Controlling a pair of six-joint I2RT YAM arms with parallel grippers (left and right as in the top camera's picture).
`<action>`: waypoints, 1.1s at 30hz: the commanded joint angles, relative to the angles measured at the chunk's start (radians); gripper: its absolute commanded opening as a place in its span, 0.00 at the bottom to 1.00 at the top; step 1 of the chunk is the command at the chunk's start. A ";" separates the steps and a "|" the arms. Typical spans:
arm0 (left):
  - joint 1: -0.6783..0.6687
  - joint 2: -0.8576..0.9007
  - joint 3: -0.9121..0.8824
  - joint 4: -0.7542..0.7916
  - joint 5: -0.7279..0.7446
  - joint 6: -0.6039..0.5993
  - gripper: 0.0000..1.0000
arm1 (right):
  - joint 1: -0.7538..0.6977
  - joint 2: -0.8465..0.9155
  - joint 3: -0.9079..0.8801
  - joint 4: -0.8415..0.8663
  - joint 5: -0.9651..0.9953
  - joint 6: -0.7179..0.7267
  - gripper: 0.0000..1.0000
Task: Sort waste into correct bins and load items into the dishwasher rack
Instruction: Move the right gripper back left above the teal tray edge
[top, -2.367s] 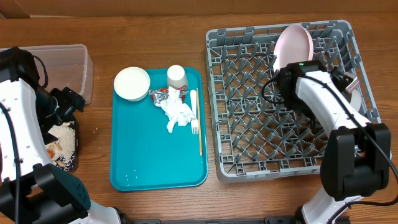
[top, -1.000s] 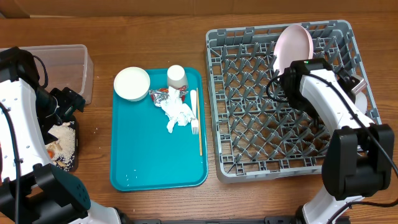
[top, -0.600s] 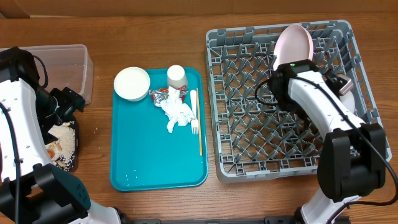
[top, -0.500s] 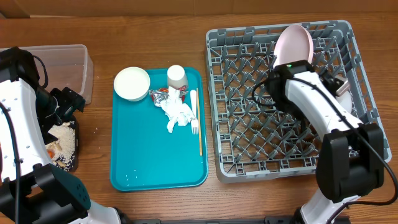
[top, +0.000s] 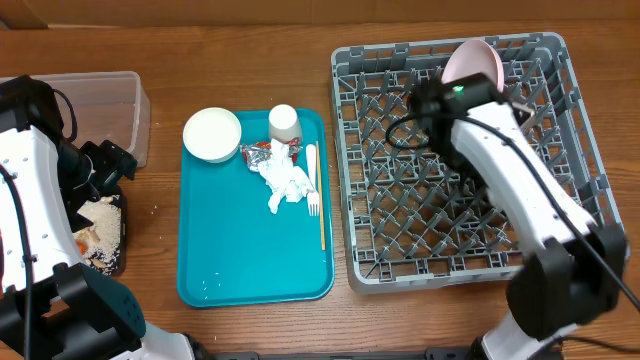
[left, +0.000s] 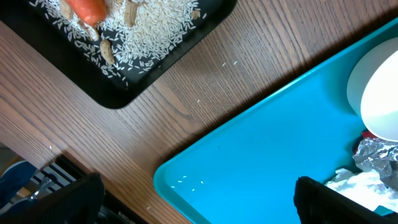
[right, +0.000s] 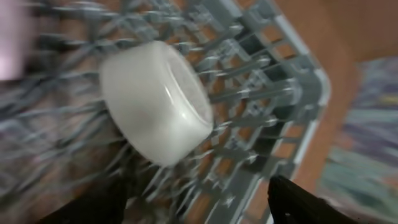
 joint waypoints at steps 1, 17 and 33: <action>0.000 -0.013 -0.001 0.001 -0.013 0.002 1.00 | 0.004 -0.140 0.107 0.037 -0.218 -0.202 0.81; 0.000 -0.013 -0.001 0.001 -0.013 0.002 1.00 | 0.069 -0.286 0.156 0.448 -0.941 -0.453 1.00; 0.000 -0.013 -0.001 0.001 -0.013 0.002 1.00 | 0.227 -0.053 0.149 0.580 -0.870 -0.454 1.00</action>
